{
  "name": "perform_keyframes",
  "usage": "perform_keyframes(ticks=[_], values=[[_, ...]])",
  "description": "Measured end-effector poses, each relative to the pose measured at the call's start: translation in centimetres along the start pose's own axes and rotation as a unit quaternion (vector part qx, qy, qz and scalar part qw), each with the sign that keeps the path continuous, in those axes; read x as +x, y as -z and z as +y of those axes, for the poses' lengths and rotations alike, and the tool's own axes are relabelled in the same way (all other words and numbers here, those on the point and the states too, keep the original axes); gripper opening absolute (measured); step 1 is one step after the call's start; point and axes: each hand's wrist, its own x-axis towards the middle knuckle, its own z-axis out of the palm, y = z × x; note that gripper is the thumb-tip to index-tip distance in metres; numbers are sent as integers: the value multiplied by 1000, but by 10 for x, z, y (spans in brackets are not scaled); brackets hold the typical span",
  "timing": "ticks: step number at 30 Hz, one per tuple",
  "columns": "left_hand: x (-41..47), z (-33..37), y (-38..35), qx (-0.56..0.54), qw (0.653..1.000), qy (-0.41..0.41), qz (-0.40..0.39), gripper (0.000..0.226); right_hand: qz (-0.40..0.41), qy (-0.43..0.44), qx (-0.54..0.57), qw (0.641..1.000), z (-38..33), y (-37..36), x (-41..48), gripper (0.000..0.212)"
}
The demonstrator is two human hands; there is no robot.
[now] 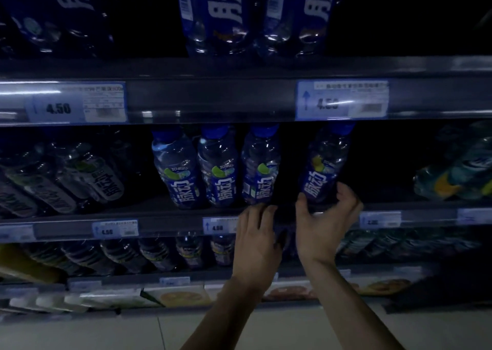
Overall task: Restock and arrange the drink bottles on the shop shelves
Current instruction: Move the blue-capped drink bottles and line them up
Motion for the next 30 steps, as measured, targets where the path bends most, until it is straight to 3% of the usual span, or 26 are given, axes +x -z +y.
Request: perform_keyframes(ticks=[13, 20, 26, 30], values=[[31, 41, -22, 41, 998, -54, -5, 62, -70, -30, 17, 997, 13, -8, 45, 84], [35, 45, -25, 74, 995, -52, -30, 27, -54, -57, 68, 995, 7, -17, 47, 81], [43, 39, -23, -79, 996, 45, -1, 34, -74, -53, 79, 993, 9, -10, 48, 73], [40, 37, -14, -107, 992, 54, 33, 27, -76, -45, 80, 993, 10, 0, 42, 65]])
